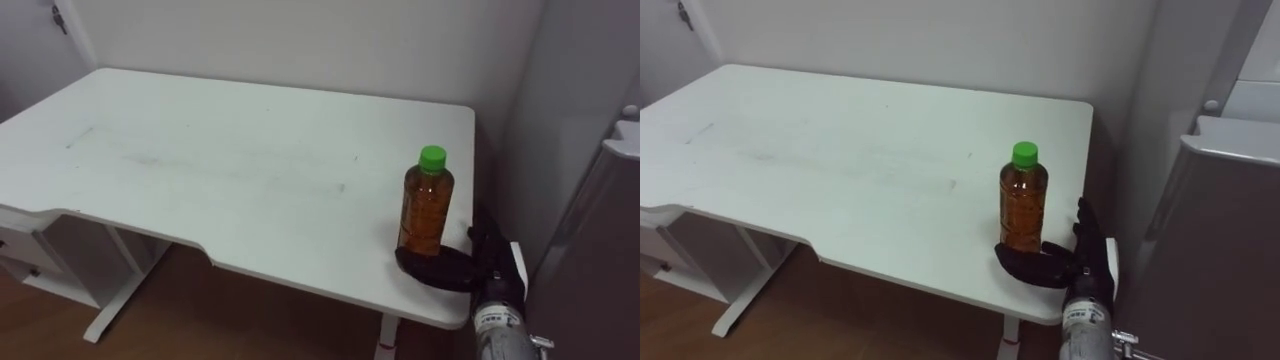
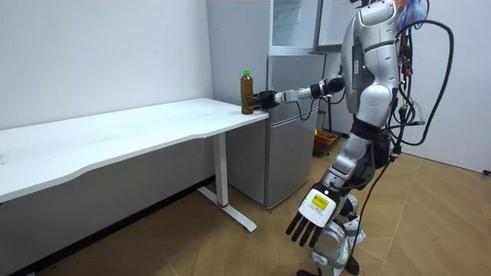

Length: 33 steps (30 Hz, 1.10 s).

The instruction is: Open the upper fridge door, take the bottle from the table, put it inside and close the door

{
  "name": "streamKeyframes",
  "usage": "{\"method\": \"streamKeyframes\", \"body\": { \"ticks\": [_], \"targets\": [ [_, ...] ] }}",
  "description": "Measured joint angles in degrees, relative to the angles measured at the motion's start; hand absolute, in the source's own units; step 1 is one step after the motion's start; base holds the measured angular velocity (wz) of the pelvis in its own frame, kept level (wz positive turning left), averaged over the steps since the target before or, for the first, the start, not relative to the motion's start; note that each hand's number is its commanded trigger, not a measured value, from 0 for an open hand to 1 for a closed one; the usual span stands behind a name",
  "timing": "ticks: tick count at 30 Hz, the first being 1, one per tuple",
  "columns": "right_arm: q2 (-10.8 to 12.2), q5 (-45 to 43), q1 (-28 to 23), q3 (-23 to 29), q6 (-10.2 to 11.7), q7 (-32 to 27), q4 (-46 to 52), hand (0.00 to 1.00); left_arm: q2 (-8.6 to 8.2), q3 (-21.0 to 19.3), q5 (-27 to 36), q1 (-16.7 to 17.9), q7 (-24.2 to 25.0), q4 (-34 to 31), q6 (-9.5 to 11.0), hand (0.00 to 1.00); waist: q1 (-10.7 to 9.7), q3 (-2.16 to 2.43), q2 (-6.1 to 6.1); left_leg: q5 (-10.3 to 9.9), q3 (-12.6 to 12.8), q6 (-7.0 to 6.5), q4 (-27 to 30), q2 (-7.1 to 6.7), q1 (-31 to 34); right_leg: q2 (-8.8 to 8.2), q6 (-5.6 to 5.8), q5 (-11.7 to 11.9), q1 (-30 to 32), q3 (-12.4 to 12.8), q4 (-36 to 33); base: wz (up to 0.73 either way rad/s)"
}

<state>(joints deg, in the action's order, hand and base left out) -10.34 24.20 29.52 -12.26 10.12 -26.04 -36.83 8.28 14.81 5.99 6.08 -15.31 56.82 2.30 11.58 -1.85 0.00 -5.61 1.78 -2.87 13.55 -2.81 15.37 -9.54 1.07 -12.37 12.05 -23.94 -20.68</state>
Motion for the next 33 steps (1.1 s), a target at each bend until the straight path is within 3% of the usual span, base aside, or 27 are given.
{"method": "streamKeyframes", "body": {
  "ticks": [12,18,25,33],
  "targets": [
    [-0.36,-4.48,1.68,-2.35,0.20,1.37,-0.52,0.00,0.30,1.08,-0.59,-0.31,1.90,0.08,0.34,0.00,1.59,-0.05,0.33,0.11,0.60,0.17,0.07,-0.07,-0.04,-1.22,-0.48,-1.22,1.18,0.15,-2.23,-0.01],
    [1.50,-7.89,2.09,-2.73,-0.34,1.39,6.43,0.00,0.52,1.18,-0.55,-0.29,2.51,-0.01,0.40,0.00,1.58,-0.02,0.23,0.15,0.62,0.22,-0.14,-0.41,0.02,-1.36,-0.42,-1.69,1.86,0.32,-3.24,0.01],
    [3.46,-11.01,2.50,-2.82,-1.11,1.68,7.76,0.00,0.70,1.10,-0.44,-0.62,2.47,0.63,0.40,0.00,1.89,0.02,-0.61,0.21,0.69,0.11,-0.24,-0.60,-0.28,-1.70,-0.35,-1.69,1.80,0.36,-3.97,0.00],
    [3.77,-11.04,2.51,-2.74,-1.53,1.70,7.76,0.00,0.70,0.55,-0.44,-0.71,2.48,0.62,0.32,0.00,2.94,-0.11,-1.44,0.38,1.03,-0.14,0.04,-0.77,-0.40,-2.00,-0.28,-1.73,1.48,0.20,-3.95,0.00]
  ]
}}
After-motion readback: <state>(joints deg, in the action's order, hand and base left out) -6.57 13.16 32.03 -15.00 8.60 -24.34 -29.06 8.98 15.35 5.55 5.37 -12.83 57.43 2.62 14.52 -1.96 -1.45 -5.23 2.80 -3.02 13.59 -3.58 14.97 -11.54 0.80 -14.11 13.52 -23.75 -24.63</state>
